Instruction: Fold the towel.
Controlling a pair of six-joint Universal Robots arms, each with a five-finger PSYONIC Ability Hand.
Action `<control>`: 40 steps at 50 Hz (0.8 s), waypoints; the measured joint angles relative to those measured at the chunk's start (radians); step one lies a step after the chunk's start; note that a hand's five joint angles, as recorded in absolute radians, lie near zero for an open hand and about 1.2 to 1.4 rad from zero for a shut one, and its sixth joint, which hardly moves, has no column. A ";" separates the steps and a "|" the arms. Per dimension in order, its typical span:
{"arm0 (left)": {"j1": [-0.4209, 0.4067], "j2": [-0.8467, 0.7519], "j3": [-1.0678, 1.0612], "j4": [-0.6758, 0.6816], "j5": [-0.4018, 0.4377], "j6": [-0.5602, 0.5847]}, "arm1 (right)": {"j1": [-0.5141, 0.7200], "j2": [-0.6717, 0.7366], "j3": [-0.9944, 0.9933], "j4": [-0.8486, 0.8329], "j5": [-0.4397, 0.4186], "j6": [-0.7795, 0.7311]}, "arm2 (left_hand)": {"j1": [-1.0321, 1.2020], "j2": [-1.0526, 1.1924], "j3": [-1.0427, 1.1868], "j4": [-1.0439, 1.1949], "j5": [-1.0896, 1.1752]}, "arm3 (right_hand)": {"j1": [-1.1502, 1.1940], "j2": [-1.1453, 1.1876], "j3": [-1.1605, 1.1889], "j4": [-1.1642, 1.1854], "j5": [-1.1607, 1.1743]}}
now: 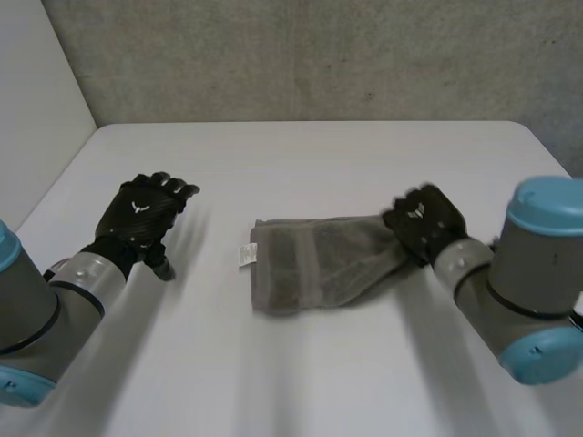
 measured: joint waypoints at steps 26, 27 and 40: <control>-0.139 -0.012 0.230 -0.014 -0.122 -0.206 | 0.344 0.184 -0.301 0.293 -0.045 -0.015 | 0.000 0.000 0.000 0.000 -0.001 | -1.049 -1.006 -1.094 -1.082 -1.080; -0.148 -0.021 0.238 -0.014 -0.122 -0.213 | 0.326 0.154 -0.275 0.279 -0.051 0.017 | 0.000 0.000 0.000 0.000 0.000 | -1.050 -1.006 -1.094 -1.082 -1.080; -0.279 -0.213 0.307 -0.092 -0.149 -0.339 | 0.092 -0.048 -0.064 0.161 -0.127 0.298 | 0.000 0.000 0.000 0.000 0.002 | -1.050 -1.006 -1.094 -1.082 -1.080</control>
